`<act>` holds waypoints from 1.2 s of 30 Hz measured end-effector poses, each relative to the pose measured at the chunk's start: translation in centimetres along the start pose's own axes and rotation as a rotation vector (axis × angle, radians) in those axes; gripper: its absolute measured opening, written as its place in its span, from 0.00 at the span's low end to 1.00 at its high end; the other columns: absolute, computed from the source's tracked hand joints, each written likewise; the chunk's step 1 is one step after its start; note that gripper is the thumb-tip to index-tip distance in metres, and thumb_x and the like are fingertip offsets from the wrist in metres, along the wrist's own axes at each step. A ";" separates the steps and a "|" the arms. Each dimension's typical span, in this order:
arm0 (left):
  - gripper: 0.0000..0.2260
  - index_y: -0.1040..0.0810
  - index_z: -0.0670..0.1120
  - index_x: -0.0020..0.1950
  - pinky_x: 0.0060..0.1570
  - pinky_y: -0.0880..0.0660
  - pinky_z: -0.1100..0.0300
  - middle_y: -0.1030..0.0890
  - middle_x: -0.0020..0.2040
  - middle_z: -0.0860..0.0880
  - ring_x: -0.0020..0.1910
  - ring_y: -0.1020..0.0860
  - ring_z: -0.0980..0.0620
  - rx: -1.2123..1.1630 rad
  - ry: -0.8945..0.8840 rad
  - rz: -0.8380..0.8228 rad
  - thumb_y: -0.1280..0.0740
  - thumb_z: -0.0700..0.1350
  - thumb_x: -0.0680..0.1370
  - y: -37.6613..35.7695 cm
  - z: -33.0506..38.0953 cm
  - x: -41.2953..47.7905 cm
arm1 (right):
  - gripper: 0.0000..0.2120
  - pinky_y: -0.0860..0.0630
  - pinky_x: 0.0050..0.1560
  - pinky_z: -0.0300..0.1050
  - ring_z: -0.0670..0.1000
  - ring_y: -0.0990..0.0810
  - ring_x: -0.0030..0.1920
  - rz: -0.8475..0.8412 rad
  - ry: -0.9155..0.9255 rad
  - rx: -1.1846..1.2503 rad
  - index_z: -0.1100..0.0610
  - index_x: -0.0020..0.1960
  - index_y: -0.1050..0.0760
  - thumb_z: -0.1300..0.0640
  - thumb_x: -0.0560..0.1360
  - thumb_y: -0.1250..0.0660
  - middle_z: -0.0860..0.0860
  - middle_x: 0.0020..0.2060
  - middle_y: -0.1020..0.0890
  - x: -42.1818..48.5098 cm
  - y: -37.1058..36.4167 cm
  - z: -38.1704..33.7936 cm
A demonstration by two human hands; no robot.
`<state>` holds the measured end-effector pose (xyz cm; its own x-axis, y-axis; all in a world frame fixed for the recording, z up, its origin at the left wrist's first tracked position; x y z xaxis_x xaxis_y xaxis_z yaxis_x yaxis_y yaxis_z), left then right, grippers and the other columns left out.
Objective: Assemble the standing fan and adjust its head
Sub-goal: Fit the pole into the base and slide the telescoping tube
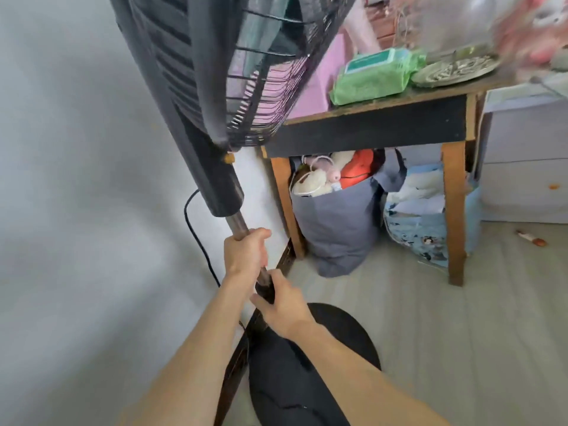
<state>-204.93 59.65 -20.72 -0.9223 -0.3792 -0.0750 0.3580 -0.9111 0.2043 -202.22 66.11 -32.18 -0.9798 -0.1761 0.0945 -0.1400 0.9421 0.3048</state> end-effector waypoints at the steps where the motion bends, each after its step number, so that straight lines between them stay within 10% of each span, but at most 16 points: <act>1: 0.15 0.32 0.43 0.30 0.27 0.32 0.60 0.34 0.22 0.48 0.22 0.35 0.50 0.011 -0.011 0.030 0.30 0.40 0.73 -0.2 0.3 0.0 | 0.11 0.32 0.39 0.31 0.45 0.24 0.45 0.005 0.025 0.012 0.51 0.56 0.31 0.51 0.78 0.31 0.43 0.46 0.23 -0.1 0.1 0.2; 12: 0.16 0.35 0.45 0.29 0.30 0.36 0.58 0.38 0.20 0.51 0.22 0.39 0.51 0.012 0.016 0.043 0.33 0.36 0.73 0.4 -0.1 -1.1 | 0.18 0.23 0.55 0.52 0.55 0.22 0.54 -0.158 0.021 -0.056 0.52 0.63 0.31 0.52 0.76 0.31 0.52 0.55 0.21 -0.3 0.6 0.4; 22: 0.15 0.36 0.44 0.30 0.29 0.37 0.58 0.40 0.22 0.51 0.21 0.41 0.50 -0.006 0.029 0.059 0.33 0.36 0.72 -0.1 -0.2 -0.2 | 0.22 0.23 0.53 0.49 0.54 0.22 0.50 -0.143 0.019 -0.132 0.52 0.57 0.29 0.48 0.70 0.23 0.50 0.53 0.22 0.2 3.5 1.5; 26: 0.17 0.38 0.45 0.28 0.30 0.36 0.58 0.41 0.22 0.51 0.22 0.41 0.50 0.008 0.034 0.056 0.34 0.36 0.73 -0.7 0.0 0.1 | 0.31 0.29 0.60 0.42 0.54 0.24 0.63 -0.246 0.046 -0.059 0.52 0.74 0.33 0.54 0.74 0.27 0.51 0.63 0.23 0.9 3.4 1.6; 33: 0.18 0.38 0.45 0.27 0.31 0.34 0.56 0.41 0.22 0.50 0.21 0.40 0.50 0.032 0.034 0.059 0.34 0.36 0.73 -0.2 -0.3 -0.3 | 0.22 0.22 0.53 0.49 0.53 0.21 0.51 -0.183 0.009 -0.064 0.52 0.57 0.27 0.52 0.67 0.22 0.49 0.51 0.20 0.9 3.0 1.1; 36: 0.19 0.38 0.45 0.26 0.31 0.34 0.56 0.41 0.21 0.50 0.21 0.40 0.49 0.028 0.044 0.065 0.34 0.36 0.73 -0.1 -0.2 -0.1 | 0.29 0.28 0.59 0.41 0.53 0.23 0.61 -0.250 0.034 -0.024 0.52 0.71 0.30 0.54 0.72 0.26 0.50 0.61 0.21 1.1 2.7 0.9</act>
<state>-204.84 59.76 -20.91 -0.8897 -0.4448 -0.1029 0.4123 -0.8796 0.2374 -203.75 68.69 -32.09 -0.9096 -0.4131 0.0454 -0.3738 0.8610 0.3450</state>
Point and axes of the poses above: each hand's wrist, its own x-axis towards the middle knuckle, its own y-axis out of the back of the hand, z = x × y, the point moved 2 cm from there along x, towards the middle knuckle
